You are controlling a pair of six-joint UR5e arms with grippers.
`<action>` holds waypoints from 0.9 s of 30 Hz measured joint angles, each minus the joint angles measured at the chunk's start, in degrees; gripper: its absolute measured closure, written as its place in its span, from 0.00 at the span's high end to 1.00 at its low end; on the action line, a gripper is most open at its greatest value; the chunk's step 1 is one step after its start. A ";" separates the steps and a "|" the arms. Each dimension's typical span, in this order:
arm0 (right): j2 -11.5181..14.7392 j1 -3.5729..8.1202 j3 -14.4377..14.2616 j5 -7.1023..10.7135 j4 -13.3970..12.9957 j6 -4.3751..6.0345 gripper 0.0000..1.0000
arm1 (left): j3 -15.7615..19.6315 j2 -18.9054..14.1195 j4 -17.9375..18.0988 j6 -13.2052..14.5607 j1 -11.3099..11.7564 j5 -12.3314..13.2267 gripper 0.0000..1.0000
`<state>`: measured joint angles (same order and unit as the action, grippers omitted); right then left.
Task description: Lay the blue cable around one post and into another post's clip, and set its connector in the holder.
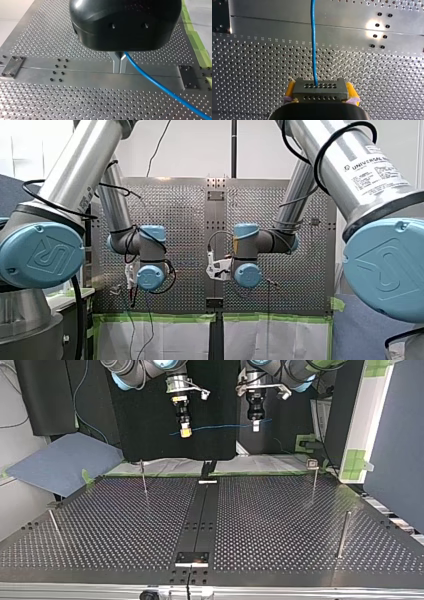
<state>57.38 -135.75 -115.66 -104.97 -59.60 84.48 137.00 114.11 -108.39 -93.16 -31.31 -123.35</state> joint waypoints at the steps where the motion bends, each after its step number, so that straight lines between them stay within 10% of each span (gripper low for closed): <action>1: 0.01 0.00 -0.02 -0.01 0.00 0.00 0.00 | 0.00 0.00 -0.02 0.00 0.00 -0.02 0.00; 27: 0.05 -0.02 -0.04 -0.10 0.02 0.03 0.00 | -0.44 8.75 0.97 0.18 0.70 0.09 0.00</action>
<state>57.43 -135.77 -115.69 -105.07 -59.58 84.51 136.56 122.86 -107.41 -92.98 -30.61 -123.26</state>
